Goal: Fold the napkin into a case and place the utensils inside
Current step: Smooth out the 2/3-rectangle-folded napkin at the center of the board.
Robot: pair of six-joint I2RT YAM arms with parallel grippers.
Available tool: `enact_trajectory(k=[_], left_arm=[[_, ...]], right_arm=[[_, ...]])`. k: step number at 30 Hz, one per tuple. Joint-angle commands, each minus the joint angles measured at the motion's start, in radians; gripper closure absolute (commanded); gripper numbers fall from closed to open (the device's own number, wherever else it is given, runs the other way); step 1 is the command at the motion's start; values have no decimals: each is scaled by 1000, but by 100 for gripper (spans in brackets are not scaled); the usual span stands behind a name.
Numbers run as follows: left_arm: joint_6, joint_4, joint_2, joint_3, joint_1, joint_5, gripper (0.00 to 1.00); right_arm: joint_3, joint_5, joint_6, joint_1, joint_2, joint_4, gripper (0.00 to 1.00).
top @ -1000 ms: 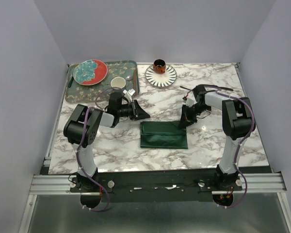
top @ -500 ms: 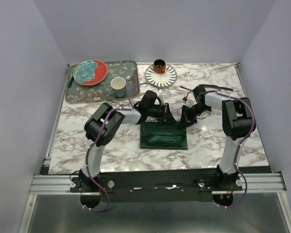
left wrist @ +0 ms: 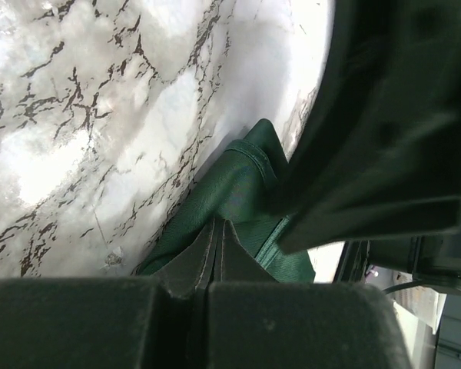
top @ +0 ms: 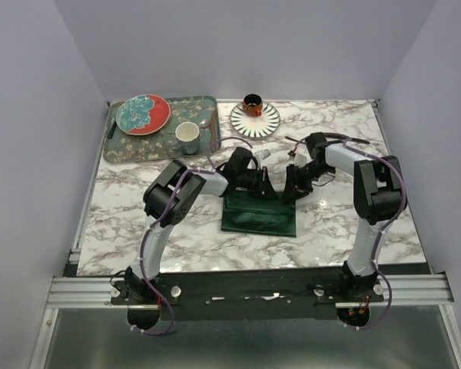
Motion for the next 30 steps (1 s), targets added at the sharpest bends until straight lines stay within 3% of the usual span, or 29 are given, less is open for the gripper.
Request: enact_trajectory(k=[1, 9, 16, 22, 26, 30], left_arm=[[47, -131, 62, -15, -1, -90, 100], [58, -156, 59, -3, -1, -102, 100], [50, -173, 69, -7, 10, -108, 100], [51, -188, 72, -14, 37, -114, 100], [93, -220, 59, -27, 59, -116, 100], [142, -254, 25, -61, 91, -108, 100]], right_arm=[[71, -39, -70, -2, -102, -65, 64], [15, -277, 34, -2, 24, 10, 68], [-84, -225, 48, -8, 91, 43, 70], [-8, -235, 48, -20, 208, 3, 69], [41, -329, -16, -20, 211, -3, 64], [52, -506, -58, -19, 133, 41, 47]])
